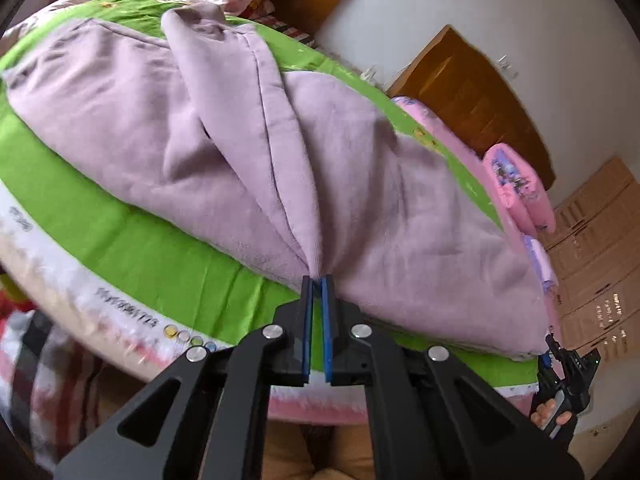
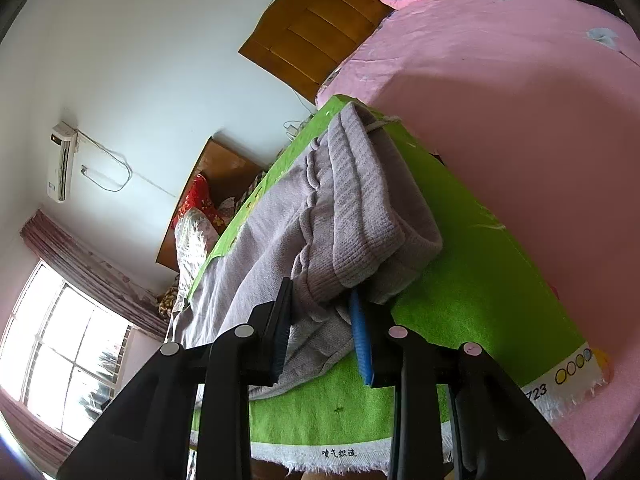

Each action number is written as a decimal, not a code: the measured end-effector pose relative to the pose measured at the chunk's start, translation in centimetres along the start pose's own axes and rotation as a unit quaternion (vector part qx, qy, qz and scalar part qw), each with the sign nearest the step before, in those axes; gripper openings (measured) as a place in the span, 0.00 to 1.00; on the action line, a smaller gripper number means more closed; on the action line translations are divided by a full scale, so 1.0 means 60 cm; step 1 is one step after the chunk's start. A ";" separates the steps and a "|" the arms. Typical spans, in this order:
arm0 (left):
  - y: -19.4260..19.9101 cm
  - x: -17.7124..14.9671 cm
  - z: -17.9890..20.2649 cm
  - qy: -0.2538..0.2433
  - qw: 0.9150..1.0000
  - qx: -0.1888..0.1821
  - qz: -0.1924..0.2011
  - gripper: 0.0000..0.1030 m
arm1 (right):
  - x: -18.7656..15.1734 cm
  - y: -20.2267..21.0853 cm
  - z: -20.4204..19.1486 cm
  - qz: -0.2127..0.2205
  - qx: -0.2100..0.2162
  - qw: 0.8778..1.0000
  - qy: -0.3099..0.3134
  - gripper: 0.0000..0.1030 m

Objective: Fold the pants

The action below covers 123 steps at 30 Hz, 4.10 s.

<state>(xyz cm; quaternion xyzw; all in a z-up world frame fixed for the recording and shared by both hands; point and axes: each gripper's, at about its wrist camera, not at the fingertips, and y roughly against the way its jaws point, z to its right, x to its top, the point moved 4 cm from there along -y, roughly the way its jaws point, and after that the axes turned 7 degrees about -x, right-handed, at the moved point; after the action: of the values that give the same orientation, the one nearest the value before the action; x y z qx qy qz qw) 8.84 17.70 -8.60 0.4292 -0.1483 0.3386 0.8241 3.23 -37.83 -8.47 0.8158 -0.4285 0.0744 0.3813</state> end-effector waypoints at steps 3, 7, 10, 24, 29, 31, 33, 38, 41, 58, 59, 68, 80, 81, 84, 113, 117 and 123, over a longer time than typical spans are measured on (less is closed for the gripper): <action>-0.005 0.008 0.010 -0.021 1.000 0.000 0.018 0.13 | -0.002 0.001 -0.007 0.003 -0.010 1.000 0.009 0.27; -0.006 0.016 0.025 -0.021 0.999 -0.023 0.022 0.40 | -0.004 0.000 -0.012 0.005 -0.014 1.000 0.013 0.26; -0.011 0.013 0.040 -0.045 0.999 -0.010 0.025 0.42 | -0.006 0.001 -0.016 0.007 -0.021 1.000 0.020 0.25; -0.038 0.011 0.223 -0.226 0.974 0.007 0.034 0.96 | -0.025 0.018 -0.201 0.066 -0.136 0.953 0.264 0.70; -0.162 -0.028 0.219 -0.245 0.965 0.050 -0.073 0.96 | -0.060 -0.082 -0.217 -0.028 -0.183 0.921 0.342 0.70; -0.173 -0.035 0.215 -0.267 0.960 0.058 -0.066 0.98 | -0.083 -0.104 -0.191 -0.063 -0.208 0.899 0.379 0.70; -0.177 -0.040 0.215 -0.276 0.956 0.062 -0.072 0.98 | -0.084 -0.093 -0.182 -0.065 -0.194 0.906 0.371 0.70; -0.171 -0.030 0.206 -0.259 0.962 0.049 -0.075 0.98 | -0.055 -0.082 -0.207 -0.070 -0.194 0.914 0.349 0.79; -0.172 -0.031 0.205 -0.258 0.962 0.049 -0.074 0.98 | -0.021 -0.098 -0.271 -0.040 -0.191 0.905 0.379 0.80; -0.057 0.062 0.130 -0.155 0.987 -0.040 -0.009 0.98 | 0.019 -0.164 -0.351 -0.061 -0.127 0.937 0.319 0.84; -0.036 0.087 0.104 -0.145 0.989 -0.029 0.010 0.98 | 0.002 -0.158 -0.378 -0.058 -0.100 0.935 0.335 0.84; 0.091 0.267 -0.235 0.026 0.990 0.125 0.067 0.98 | -0.175 -0.263 -0.589 -0.116 0.029 0.885 0.451 0.84; 0.053 0.351 -0.237 0.044 0.990 0.127 0.047 0.98 | -0.256 -0.589 -0.814 -0.308 0.107 0.873 0.364 0.66; 0.034 0.351 -0.237 0.051 0.990 0.128 0.036 0.98 | -0.262 -0.619 -0.832 -0.315 0.095 0.869 0.368 0.64; 0.000 0.334 -0.265 0.069 0.988 0.139 0.015 0.98 | -0.287 -0.698 -0.879 -0.338 0.066 0.853 0.393 0.63; 0.355 0.188 -0.431 0.272 0.925 0.144 0.222 0.98 | -0.752 -0.522 -0.987 -0.334 0.147 0.621 0.694 0.25; 0.369 0.163 -0.441 0.261 0.928 0.165 0.206 0.98 | -0.757 -0.489 -0.967 -0.362 0.207 0.606 0.678 0.85; 0.333 0.190 -0.398 0.214 0.948 0.141 0.191 0.98 | -0.663 -0.407 -0.962 -0.328 0.269 0.657 0.623 0.70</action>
<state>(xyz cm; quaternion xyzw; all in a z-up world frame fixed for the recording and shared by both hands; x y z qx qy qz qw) 2.29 49.94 -4.40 0.4220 0.0015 0.5908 0.6876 8.79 35.67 0.33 0.7328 0.2439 0.5471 0.3228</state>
